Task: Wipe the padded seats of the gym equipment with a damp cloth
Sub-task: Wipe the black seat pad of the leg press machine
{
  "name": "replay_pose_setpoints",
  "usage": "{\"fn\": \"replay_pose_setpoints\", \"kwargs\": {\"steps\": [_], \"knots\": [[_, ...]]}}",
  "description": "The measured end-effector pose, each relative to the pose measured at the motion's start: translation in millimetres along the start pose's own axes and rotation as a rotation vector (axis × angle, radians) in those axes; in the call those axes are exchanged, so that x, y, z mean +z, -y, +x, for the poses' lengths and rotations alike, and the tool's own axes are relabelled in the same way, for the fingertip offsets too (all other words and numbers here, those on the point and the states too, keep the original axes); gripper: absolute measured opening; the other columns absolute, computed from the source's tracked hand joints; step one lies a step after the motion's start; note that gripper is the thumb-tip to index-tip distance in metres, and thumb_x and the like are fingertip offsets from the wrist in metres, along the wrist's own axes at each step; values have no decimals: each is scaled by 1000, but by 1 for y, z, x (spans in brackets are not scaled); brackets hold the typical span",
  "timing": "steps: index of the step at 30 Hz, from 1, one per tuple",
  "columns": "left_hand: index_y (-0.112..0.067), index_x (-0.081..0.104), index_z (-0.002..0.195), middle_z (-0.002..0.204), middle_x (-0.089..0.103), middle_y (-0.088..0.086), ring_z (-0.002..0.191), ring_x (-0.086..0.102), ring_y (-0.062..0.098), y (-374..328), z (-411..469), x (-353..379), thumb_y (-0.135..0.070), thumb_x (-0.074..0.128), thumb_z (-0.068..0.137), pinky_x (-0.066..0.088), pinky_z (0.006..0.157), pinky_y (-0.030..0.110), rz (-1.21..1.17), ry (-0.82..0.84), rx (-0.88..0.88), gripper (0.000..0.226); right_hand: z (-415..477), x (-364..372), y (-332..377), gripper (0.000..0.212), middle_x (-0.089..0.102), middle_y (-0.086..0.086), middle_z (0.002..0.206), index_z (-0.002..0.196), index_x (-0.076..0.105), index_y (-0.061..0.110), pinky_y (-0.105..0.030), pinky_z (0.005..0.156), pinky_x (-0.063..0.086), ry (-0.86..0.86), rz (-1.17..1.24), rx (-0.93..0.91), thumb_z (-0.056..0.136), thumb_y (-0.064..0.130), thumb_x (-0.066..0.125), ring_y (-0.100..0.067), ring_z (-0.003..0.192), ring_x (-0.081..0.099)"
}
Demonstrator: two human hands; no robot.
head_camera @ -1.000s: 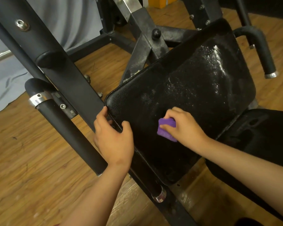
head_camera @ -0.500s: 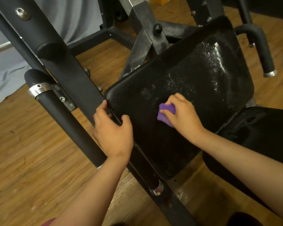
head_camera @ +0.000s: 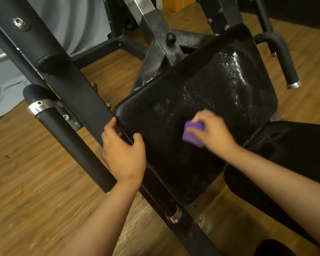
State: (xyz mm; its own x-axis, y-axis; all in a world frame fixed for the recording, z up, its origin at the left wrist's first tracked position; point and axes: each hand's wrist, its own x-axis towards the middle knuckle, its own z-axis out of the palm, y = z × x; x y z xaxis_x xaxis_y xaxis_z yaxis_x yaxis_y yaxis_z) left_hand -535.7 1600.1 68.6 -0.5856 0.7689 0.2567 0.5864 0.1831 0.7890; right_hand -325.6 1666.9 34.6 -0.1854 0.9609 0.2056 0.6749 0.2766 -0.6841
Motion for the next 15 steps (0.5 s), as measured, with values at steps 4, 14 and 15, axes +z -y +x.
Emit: {"fn": "replay_pose_setpoints", "kwargs": {"steps": [4,14,15], "knots": [[-20,43,137,129,52,-4,111,57,12,-1,0,0,-23,63,82,44,100,47,-1,1,8,59,37,-37,-7,14,57,-7,88,82,58,7,-10,64,32,-333,94,132,81,15,70,-9,75,49],[-22,41,137,121,47,-14,111,56,11,-1,0,1,-23,63,81,43,101,49,-1,10,9,60,30,-5,18,12,56,4,98,90,58,14,-8,70,42,-153,202,128,86,18,68,-2,85,55],[-23,41,137,120,45,-15,111,56,11,-1,0,0,-24,63,81,43,101,49,-2,13,10,61,33,-3,23,12,55,5,97,89,57,14,-4,70,40,-189,210,123,86,18,68,0,83,53]]}}
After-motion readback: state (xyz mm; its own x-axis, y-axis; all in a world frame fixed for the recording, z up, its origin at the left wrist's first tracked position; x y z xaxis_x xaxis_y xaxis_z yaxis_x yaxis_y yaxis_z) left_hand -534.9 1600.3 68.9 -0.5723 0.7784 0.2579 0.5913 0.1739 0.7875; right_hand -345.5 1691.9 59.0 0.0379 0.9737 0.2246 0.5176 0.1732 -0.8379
